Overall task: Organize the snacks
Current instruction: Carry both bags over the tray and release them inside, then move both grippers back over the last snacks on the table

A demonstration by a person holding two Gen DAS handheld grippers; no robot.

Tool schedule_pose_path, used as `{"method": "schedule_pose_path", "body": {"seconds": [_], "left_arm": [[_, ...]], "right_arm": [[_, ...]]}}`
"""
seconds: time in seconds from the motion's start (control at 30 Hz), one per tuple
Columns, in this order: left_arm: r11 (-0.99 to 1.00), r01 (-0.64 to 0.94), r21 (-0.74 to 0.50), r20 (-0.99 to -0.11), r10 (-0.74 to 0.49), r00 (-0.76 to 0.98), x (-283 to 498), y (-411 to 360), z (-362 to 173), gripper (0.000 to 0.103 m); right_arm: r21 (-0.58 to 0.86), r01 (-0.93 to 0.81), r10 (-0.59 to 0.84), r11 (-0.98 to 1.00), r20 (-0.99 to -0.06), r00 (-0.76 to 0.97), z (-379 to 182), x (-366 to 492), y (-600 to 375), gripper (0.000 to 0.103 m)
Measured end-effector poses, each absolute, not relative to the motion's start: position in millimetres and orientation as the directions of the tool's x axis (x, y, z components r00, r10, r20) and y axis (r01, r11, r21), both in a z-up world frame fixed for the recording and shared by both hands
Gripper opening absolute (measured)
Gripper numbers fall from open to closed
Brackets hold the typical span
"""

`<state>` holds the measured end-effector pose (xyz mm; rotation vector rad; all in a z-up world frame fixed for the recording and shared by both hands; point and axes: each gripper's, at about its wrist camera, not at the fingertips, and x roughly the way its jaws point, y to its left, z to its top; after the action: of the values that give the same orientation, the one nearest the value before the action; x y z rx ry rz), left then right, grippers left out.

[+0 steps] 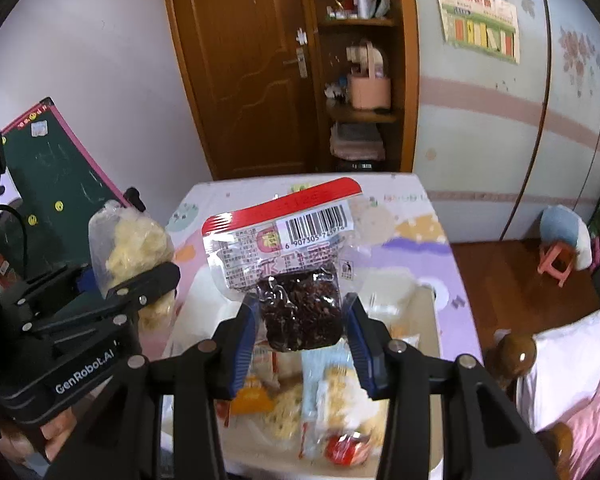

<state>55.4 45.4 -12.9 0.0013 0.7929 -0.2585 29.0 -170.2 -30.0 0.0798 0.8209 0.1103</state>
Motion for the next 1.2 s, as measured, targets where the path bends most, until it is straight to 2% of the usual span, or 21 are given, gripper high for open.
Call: {"method": "schedule_pose_path", "body": {"seconds": [0.33,0.5,0.53,0.57,0.63,0.83,1.2], "left_arm": [[0.974,0.211,-0.079,-0.755,-0.197,0.625,60,44,-51,0.042],[0.979,0.197,-0.044,-0.778,-0.157,0.608,66,43,-60,0.044],[0.982,0.185,-0.027,-0.784,-0.136,0.605,67,43,-63,0.056],[0.984,0.175,-0.016,-0.787,-0.120,0.606,67,43,-64,0.076],[0.988,0.155,-0.005,-0.781,-0.100,0.616,68,45,-63,0.090],[0.990,0.138,0.018,-0.767,-0.075,0.638,67,48,-60,0.090],[0.991,0.133,0.013,-0.771,-0.075,0.633,65,48,-61,0.090]], "right_arm": [[0.086,-0.051,0.099,0.995,-0.796,0.597,-72,23,-164,0.044],[0.075,-0.042,0.086,0.996,-0.823,0.561,-85,24,-162,0.050],[0.077,-0.041,0.087,0.996,-0.830,0.551,-88,25,-161,0.050],[0.077,-0.040,0.087,0.996,-0.836,0.542,-90,25,-161,0.052],[0.086,-0.029,0.088,0.996,-0.844,0.529,-94,26,-162,0.055],[0.076,0.009,0.058,0.997,-0.831,0.552,-91,25,-167,0.059],[0.101,0.001,0.085,0.995,-0.840,0.536,-96,24,-166,0.059]]}}
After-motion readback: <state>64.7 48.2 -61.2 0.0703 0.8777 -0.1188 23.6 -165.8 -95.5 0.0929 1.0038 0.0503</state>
